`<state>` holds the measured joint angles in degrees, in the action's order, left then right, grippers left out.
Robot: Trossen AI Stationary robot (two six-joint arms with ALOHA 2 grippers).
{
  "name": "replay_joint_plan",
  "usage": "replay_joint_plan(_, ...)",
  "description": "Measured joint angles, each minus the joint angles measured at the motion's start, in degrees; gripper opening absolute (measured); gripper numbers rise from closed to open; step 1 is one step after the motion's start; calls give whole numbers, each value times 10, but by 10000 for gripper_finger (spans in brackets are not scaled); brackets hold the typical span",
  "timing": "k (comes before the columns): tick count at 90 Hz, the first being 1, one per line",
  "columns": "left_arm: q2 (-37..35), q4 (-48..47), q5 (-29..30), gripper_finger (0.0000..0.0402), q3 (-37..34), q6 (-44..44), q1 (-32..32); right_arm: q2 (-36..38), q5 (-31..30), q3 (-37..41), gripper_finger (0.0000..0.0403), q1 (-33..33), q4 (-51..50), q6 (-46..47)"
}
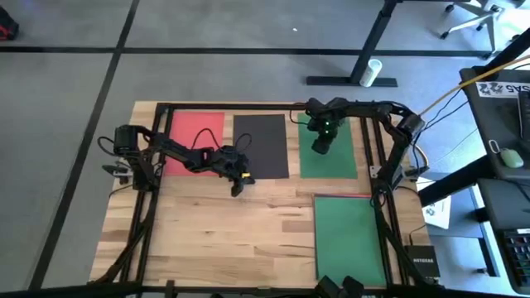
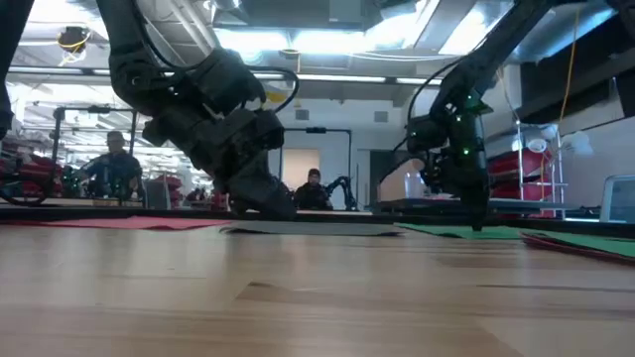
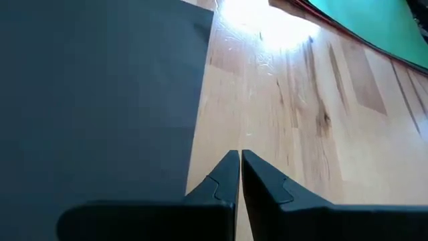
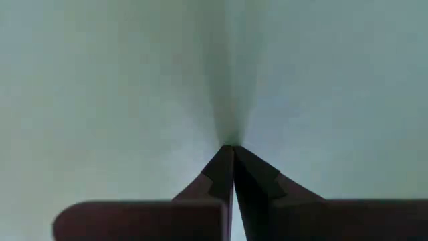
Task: Organize paper
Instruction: Move the green paper to the top right of the table, then stack the green paper on the green paper at the top right of the table
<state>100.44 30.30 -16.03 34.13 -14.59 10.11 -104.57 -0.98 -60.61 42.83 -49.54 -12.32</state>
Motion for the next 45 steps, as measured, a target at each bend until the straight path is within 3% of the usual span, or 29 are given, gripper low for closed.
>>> replay_joint_plan(24, 0, -11, 0, 0, 0, 0, 0, 33, 27, -2, 0, 0, -16, 0)
replay_joint_plan(45, 0, -18, 0, 0, 0, 3, 0, 78, 136, -3, 0, -11, -71, -2)
